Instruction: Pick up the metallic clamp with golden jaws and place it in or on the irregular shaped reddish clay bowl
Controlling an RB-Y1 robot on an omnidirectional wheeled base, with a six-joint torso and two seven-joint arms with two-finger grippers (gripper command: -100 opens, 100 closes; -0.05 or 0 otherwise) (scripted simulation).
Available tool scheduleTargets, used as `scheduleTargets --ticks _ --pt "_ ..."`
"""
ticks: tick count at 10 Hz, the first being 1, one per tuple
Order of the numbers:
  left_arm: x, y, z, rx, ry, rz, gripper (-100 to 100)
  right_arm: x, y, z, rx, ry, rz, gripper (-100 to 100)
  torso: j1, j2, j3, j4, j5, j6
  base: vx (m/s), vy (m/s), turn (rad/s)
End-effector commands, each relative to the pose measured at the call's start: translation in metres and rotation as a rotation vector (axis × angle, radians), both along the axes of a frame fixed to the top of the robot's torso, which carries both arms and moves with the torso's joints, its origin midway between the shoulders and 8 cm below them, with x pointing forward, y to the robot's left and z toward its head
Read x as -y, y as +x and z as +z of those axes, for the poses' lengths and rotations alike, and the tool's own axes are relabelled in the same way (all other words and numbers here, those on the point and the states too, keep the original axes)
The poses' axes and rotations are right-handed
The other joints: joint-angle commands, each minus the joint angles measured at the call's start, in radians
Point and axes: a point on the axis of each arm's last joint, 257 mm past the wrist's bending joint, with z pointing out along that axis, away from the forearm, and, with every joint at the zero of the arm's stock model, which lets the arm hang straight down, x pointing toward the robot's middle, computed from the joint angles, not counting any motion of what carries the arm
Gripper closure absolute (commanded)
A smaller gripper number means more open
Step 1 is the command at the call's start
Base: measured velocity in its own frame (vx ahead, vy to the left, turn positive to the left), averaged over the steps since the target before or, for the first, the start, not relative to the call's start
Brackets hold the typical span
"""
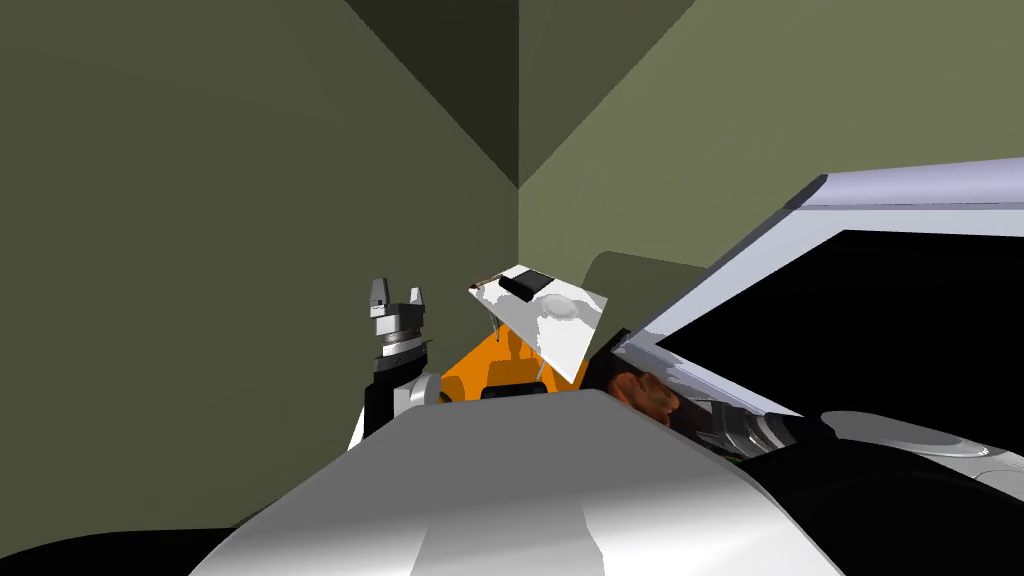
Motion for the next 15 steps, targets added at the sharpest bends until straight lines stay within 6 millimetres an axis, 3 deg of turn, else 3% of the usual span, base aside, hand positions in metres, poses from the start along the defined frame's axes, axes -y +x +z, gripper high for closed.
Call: scheduleTargets --ticks 1,4,5,6,9,10,11,13,14,15 --pt "0.000 0.000 0.000 0.000 0.000 0.000 0 0.016 -0.008 0.004 -0.022 -0.039 0.001 -100 0.000 0.000 0.000 0.000 0.000 0.000 0.009 0.017 0.065" --pt "0.000 0.000 0.000 0.000 0.000 0.000 0 0.077 -0.052 0.033 -0.141 -0.197 0.015 -100 0.000 0.002 0.001 0.000 0.001 0.001 -0.021 0.034 0.078" --pt "0.000 0.000 0.000 0.000 0.000 0.000 0 0.077 -0.052 0.033 -0.141 -0.197 0.015 -100 0.000 0.004 0.002 0.001 0.001 0.001 -0.032 0.021 0.008" --pt "0.000 0.000 0.000 0.000 0.000 0.000 0 0.096 -0.072 0.044 -0.190 -0.250 0.019 -100 0.000 0.004 0.002 0.001 0.000 0.002 -0.044 0.013 0.017" --pt "0.000 0.000 0.000 0.000 0.000 0.000 0 0.095 -0.069 0.045 -0.186 -0.250 0.017 -100 -0.002 0.004 0.002 0.001 0.000 0.001 -0.021 0.001 0.004" --pt "0.000 0.000 0.000 0.000 0.000 0.000 0 0.095 -0.070 0.045 -0.187 -0.250 0.018 0 -0.002 0.003 0.002 0.001 0.000 0.001 0.000 0.000 0.000" --pt "0.000 0.000 0.000 0.000 0.000 0.000 0 0.092 -0.083 0.035 -0.195 -0.246 -0.012 -100 -0.002 0.002 0.001 0.001 0.000 0.001 -0.029 -0.024 0.155" --pt "0.000 0.000 0.000 0.000 0.000 0.000 0 0.087 -0.100 0.021 -0.206 -0.240 -0.048 -100 -0.005 0.004 0.002 0.001 -0.001 0.000 -0.040 -0.048 0.237" --pt "0.000 0.000 0.000 0.000 0.000 0.000 0 0.090 -0.094 0.026 -0.204 -0.242 -0.035 -100 -0.009 0.003 0.002 0.001 -0.005 -0.001 -0.017 -0.025 0.043" --pt "0.000 0.000 0.000 0.000 0.000 0.000 0 0.090 -0.095 0.025 -0.204 -0.243 -0.037 100 -0.011 0.002 0.002 0.001 -0.006 0.000 0.000 0.000 0.000"
